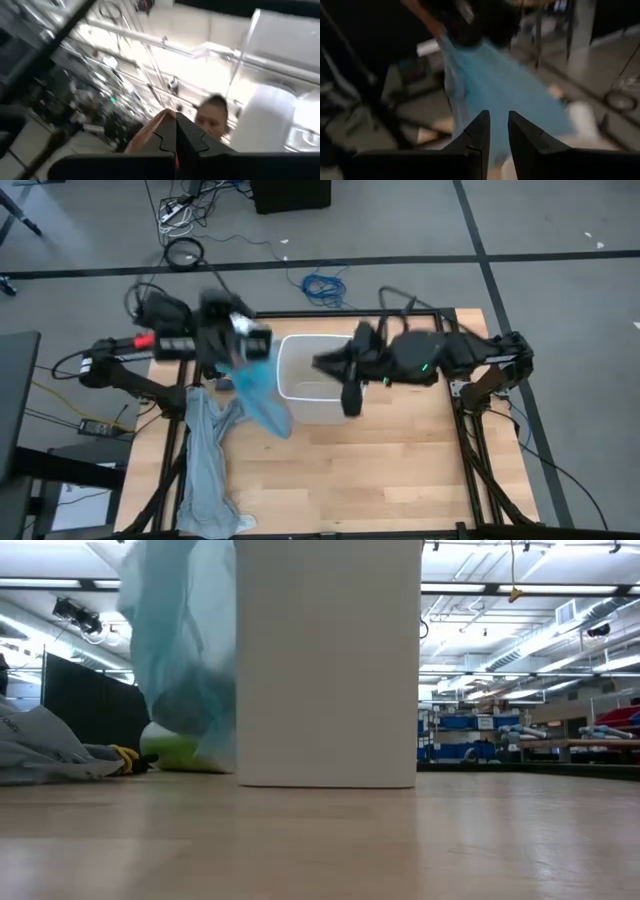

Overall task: Place trash/remove bag and relplace
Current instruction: Remove the blue trash bag from the trash bin

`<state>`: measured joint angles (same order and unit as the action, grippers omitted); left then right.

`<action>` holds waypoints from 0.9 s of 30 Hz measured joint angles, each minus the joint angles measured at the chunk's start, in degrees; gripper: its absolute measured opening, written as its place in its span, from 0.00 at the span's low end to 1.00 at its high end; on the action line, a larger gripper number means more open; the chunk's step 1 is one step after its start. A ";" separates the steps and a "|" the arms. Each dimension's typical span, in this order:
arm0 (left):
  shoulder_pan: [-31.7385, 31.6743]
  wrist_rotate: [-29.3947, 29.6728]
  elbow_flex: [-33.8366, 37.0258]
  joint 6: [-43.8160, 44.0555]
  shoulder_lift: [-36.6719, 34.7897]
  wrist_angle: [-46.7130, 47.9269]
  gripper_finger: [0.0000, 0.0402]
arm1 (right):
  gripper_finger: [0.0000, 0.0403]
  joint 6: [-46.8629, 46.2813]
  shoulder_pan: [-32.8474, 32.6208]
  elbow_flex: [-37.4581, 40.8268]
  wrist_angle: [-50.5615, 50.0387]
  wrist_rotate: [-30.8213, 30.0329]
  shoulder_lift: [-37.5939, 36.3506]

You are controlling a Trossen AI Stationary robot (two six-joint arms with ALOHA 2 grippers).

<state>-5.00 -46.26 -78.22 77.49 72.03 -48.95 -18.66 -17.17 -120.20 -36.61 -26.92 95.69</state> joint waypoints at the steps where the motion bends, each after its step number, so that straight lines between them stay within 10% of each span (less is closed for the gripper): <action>1: 1.92 0.07 0.07 -1.19 0.64 -0.05 0.01 | 0.15 -1.24 -0.91 0.02 -2.18 0.10 0.61; 12: 5.86 3.36 0.54 -3.36 1.39 -0.55 0.01 | 0.15 -5.91 -9.52 0.15 -11.67 3.01 11.34; 22: 5.86 3.26 0.53 -3.73 0.21 -1.10 0.01 | 0.21 -37.57 -17.99 0.54 -30.33 6.63 17.69; 27: 5.86 -0.14 0.53 -4.01 0.13 -1.42 0.01 | 0.20 -73.85 -25.94 5.53 -45.25 -3.16 17.51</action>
<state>0.86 -46.39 -77.69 73.48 72.16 -50.37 -92.51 -43.11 -114.67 -81.86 -30.08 113.21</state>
